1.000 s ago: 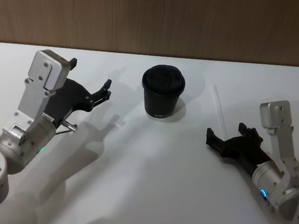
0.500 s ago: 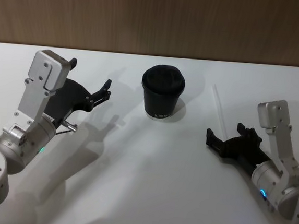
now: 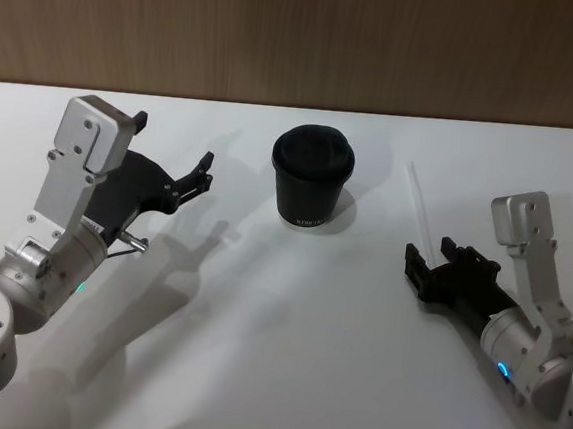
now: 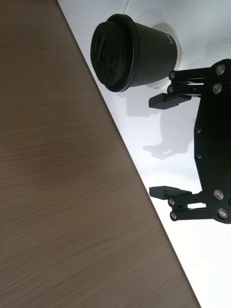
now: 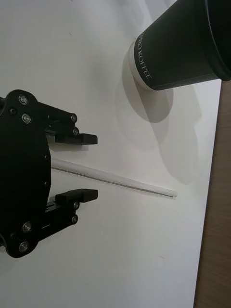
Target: Pick up the straw with one hand, pass it to the other hand, and insert it into the cup.
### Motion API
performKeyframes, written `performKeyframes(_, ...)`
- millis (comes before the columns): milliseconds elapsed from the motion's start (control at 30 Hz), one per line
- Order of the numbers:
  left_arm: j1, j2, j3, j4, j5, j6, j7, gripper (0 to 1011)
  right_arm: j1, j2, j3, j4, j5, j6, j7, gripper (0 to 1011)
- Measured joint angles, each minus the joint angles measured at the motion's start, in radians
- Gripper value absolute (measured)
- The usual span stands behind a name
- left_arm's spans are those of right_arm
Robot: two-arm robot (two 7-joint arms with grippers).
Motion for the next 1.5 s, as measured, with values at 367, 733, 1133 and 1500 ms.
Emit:
performKeyframes(367, 0.0, 0.0, 0.0, 0.0, 0.0, 0.0, 0.0, 1003, 0.0, 0.0, 0.0, 0.001, -0.002, 0.002, 0.001, 193)
performKeyframes(733, 0.0, 0.0, 0.0, 0.0, 0.0, 0.0, 0.0, 1003, 0.001, 0.0, 0.0, 0.001, -0.003, 0.003, 0.001, 18)
performKeyframes(1133, 0.0, 0.0, 0.0, 0.0, 0.0, 0.0, 0.0, 1003, 0.001, 0.002, -0.001, 0.001, -0.007, -0.005, 0.005, 10)
performKeyframes(1500, 0.0, 0.0, 0.0, 0.0, 0.0, 0.0, 0.0, 1003, 0.006, 0.028, -0.009, 0.003, -0.036, -0.097, 0.038, 10)
